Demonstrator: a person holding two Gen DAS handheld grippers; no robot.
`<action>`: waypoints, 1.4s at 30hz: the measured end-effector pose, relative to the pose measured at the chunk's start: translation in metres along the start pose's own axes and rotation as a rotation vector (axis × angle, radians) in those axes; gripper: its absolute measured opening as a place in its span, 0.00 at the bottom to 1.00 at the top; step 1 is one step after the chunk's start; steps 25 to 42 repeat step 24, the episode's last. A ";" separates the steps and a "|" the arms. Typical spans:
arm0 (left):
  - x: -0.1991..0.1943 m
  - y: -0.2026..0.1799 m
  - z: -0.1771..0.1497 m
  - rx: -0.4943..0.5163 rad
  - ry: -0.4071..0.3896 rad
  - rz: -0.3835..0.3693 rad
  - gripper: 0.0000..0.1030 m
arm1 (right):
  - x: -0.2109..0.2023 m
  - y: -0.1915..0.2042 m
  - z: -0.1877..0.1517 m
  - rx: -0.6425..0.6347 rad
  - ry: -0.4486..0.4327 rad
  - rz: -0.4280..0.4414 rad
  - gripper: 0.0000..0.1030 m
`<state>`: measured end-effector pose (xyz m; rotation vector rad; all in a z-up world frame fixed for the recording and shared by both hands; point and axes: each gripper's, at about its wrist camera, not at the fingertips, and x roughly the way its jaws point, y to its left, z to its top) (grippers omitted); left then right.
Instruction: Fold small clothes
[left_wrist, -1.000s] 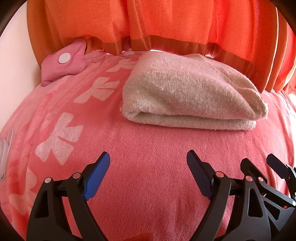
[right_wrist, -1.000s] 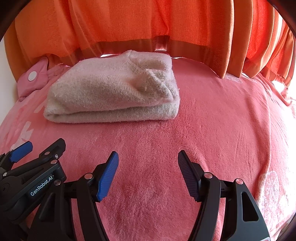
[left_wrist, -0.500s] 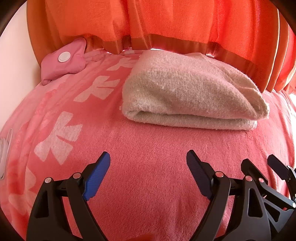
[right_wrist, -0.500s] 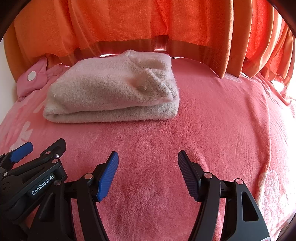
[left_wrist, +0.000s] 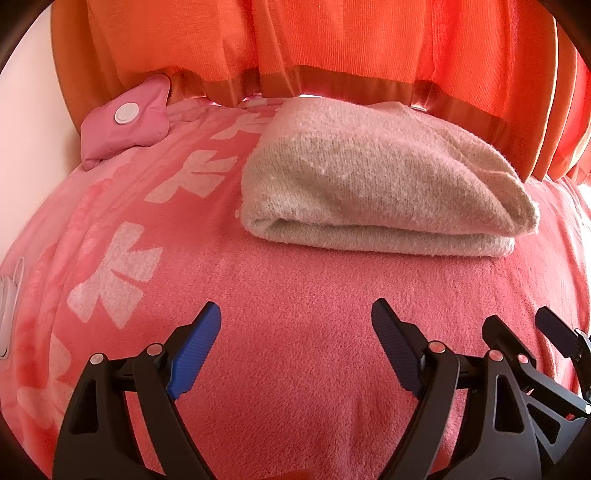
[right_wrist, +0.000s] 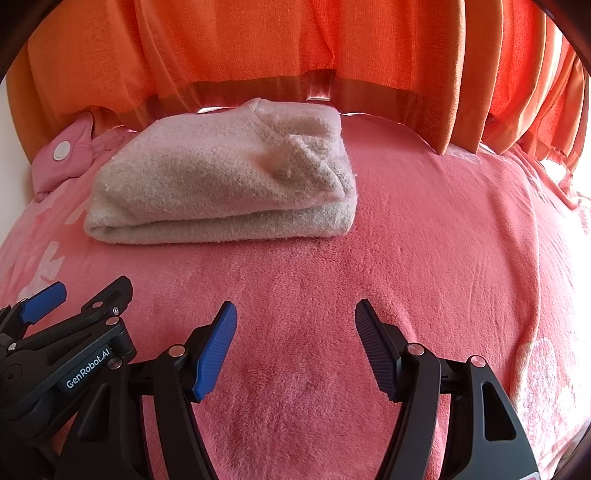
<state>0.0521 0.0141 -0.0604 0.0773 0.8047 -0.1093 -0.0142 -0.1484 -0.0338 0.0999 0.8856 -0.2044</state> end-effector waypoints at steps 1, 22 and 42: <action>0.000 0.000 0.000 0.000 0.000 0.001 0.79 | 0.000 0.000 0.000 0.000 0.000 0.001 0.63; 0.001 -0.002 0.000 0.015 -0.004 0.005 0.75 | -0.001 0.000 -0.003 0.002 0.003 -0.013 0.63; 0.002 -0.002 0.000 0.013 0.001 0.005 0.75 | -0.001 0.001 -0.003 0.002 0.004 -0.017 0.63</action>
